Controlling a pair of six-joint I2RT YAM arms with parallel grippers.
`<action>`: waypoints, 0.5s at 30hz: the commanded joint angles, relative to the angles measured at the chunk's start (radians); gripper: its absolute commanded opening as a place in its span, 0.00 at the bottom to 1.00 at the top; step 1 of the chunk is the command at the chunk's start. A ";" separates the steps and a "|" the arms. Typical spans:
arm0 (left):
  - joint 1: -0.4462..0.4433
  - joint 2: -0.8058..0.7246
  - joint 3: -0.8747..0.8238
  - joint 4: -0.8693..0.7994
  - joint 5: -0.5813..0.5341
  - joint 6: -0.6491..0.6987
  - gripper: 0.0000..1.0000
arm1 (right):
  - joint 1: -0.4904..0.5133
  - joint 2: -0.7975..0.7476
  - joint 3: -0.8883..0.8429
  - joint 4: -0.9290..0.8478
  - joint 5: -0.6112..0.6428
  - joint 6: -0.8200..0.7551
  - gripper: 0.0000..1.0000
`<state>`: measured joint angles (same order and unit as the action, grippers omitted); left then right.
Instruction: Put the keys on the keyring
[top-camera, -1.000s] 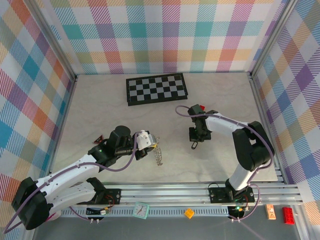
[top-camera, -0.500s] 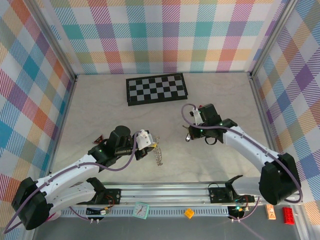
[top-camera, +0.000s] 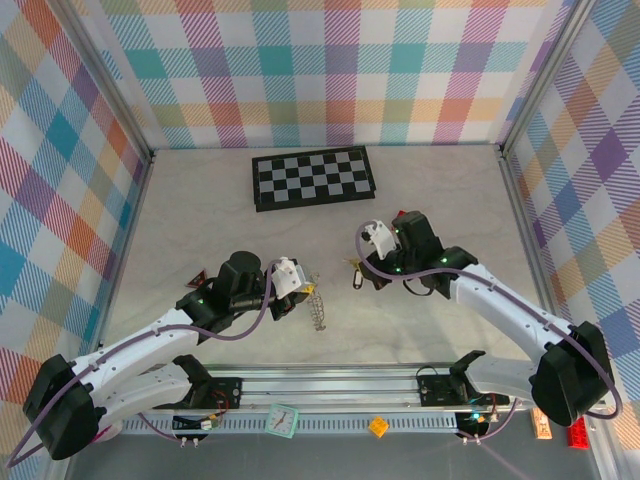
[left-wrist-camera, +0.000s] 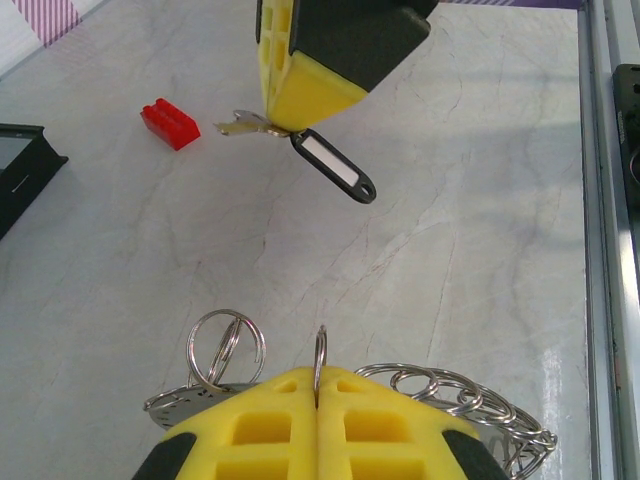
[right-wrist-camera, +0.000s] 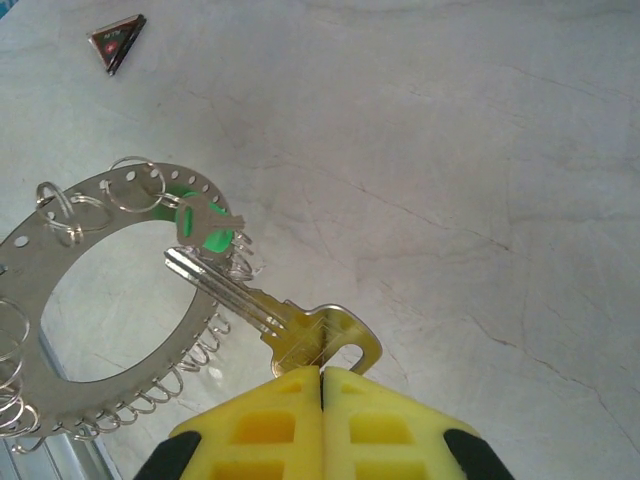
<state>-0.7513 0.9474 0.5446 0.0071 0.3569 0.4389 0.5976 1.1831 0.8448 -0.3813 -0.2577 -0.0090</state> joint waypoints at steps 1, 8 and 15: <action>-0.009 0.000 0.025 0.053 0.024 -0.008 0.00 | 0.008 0.038 0.013 -0.005 0.051 -0.007 0.00; -0.009 -0.004 0.022 0.048 0.022 -0.005 0.00 | 0.008 0.307 0.143 -0.226 0.133 0.091 0.00; -0.009 -0.002 0.023 0.045 0.023 0.003 0.00 | 0.008 0.442 0.182 -0.266 0.147 0.131 0.00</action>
<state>-0.7513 0.9478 0.5446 0.0071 0.3569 0.4377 0.6044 1.5978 0.9817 -0.5945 -0.1257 0.0902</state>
